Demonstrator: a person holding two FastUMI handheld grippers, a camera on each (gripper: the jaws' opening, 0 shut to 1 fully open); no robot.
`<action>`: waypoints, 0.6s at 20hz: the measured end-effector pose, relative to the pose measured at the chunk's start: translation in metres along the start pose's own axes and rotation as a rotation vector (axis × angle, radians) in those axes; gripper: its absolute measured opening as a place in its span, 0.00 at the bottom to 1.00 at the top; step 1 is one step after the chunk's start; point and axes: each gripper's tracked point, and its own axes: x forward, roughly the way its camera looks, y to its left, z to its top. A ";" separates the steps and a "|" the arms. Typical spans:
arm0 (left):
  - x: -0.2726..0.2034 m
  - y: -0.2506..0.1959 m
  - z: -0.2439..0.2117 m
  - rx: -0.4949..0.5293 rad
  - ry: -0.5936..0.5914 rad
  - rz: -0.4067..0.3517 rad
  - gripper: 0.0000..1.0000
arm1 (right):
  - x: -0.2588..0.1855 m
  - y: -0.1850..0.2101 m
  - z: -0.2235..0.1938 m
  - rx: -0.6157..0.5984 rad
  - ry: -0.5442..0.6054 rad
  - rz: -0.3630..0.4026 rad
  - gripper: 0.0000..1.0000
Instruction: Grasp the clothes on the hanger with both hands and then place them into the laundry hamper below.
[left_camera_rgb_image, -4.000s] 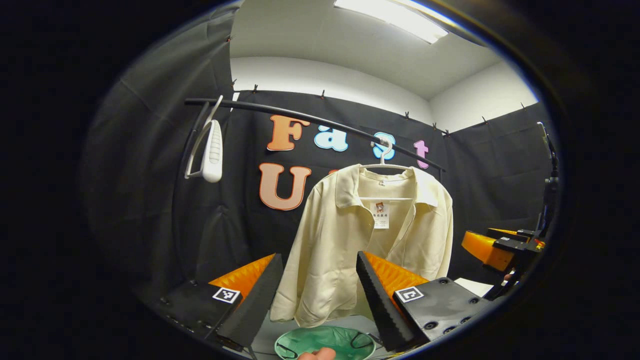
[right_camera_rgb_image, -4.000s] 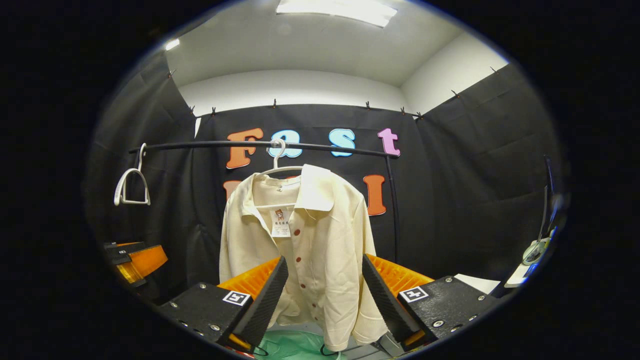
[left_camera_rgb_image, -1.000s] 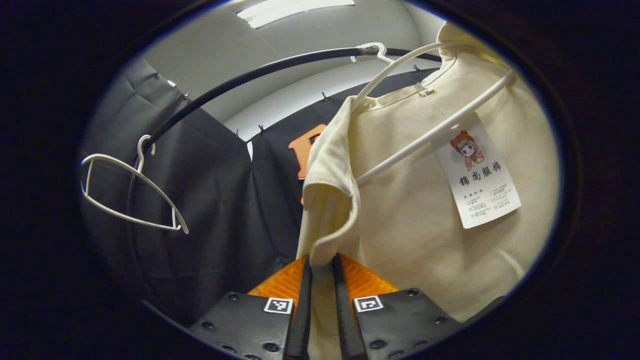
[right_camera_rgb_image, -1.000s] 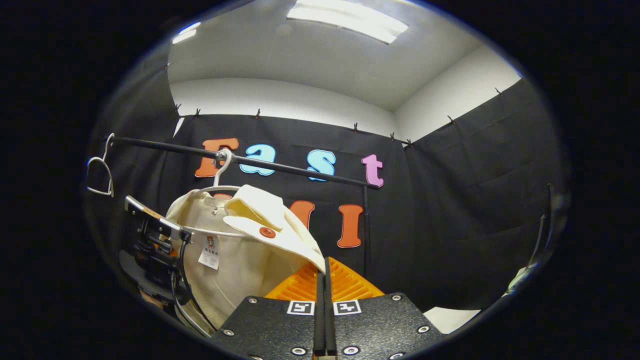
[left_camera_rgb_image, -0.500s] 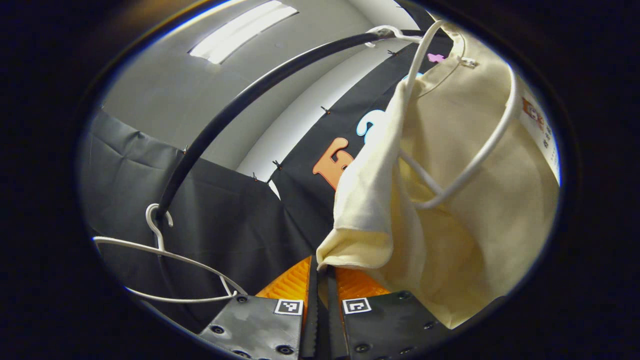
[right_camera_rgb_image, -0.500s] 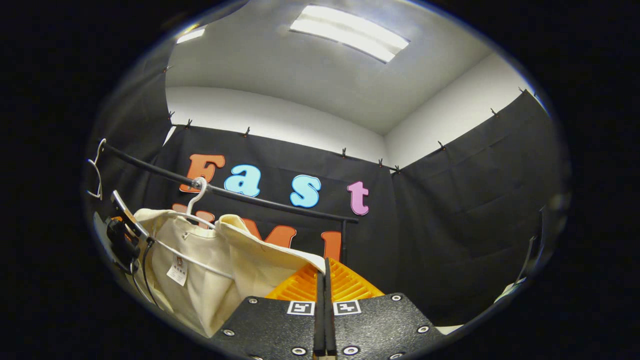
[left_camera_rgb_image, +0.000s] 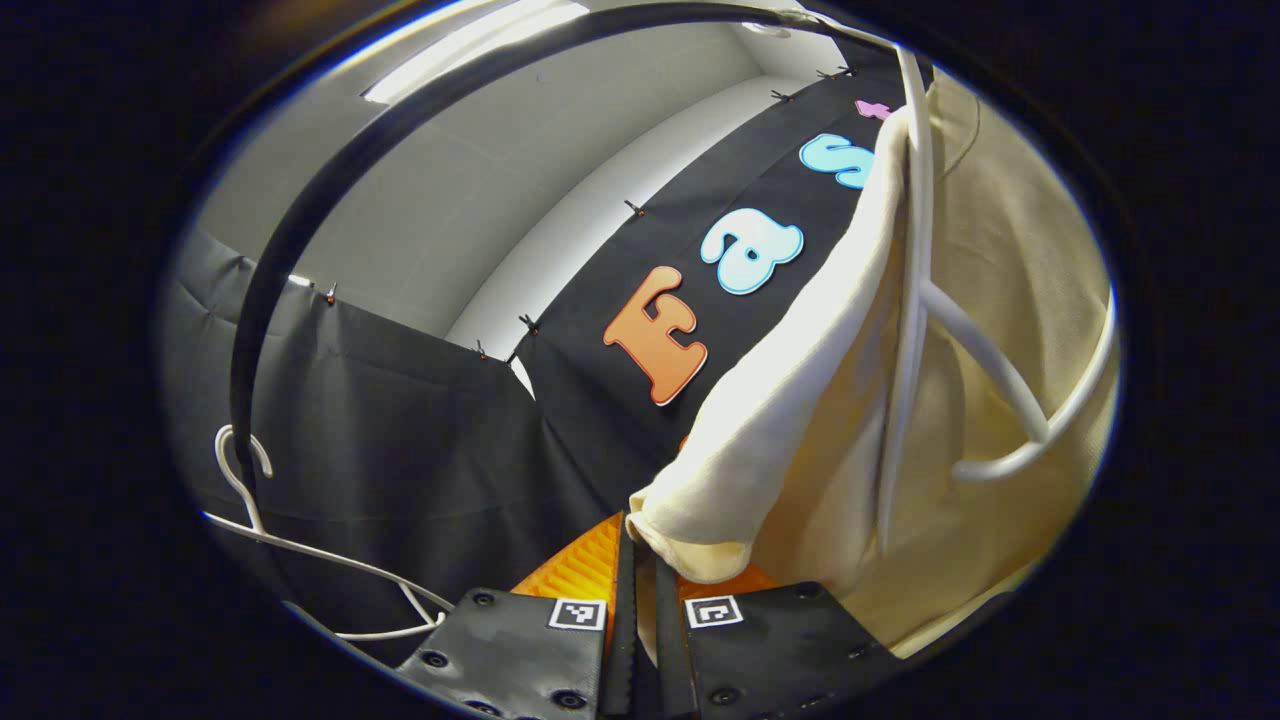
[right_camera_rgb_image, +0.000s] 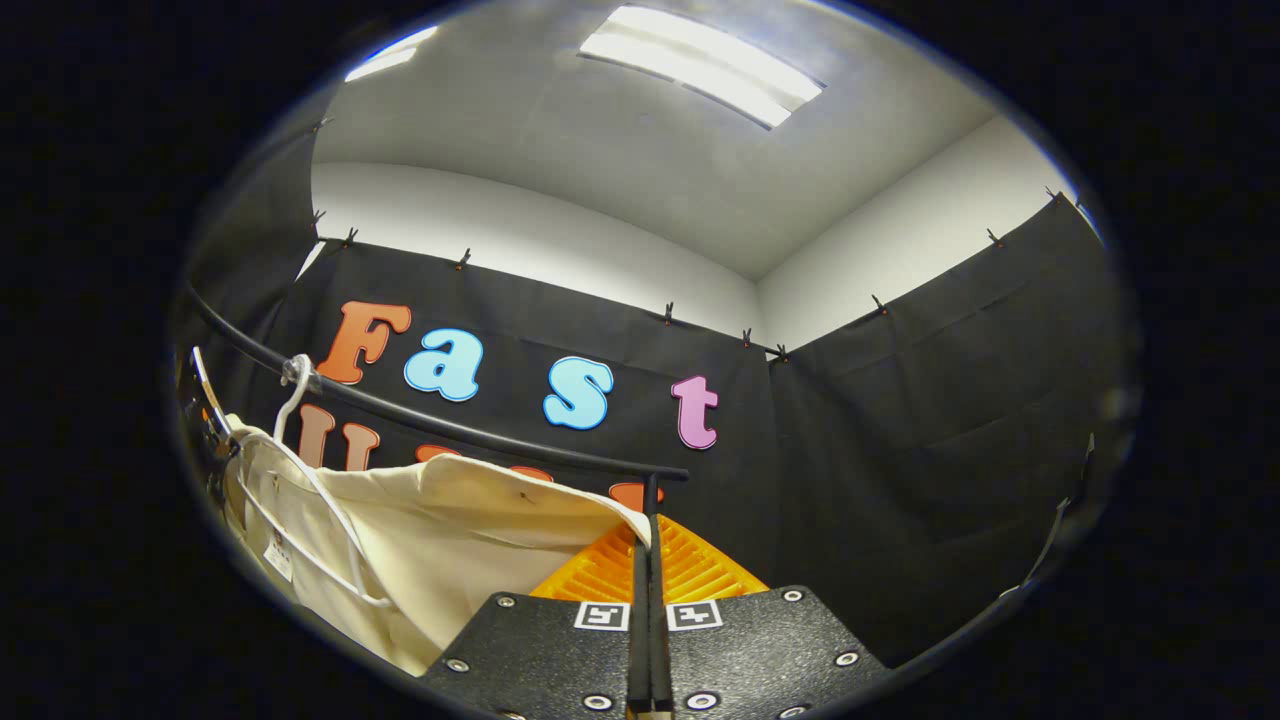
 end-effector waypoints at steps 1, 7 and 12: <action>0.004 0.000 0.001 0.001 0.000 -0.008 0.15 | 0.005 0.002 -0.004 -0.012 0.004 -0.004 0.00; 0.029 0.012 0.013 -0.075 -0.008 -0.021 0.15 | 0.038 0.009 0.013 0.025 -0.015 0.014 0.00; 0.021 0.006 -0.025 -0.151 0.064 -0.058 0.11 | 0.028 0.035 -0.044 0.025 0.070 0.071 0.00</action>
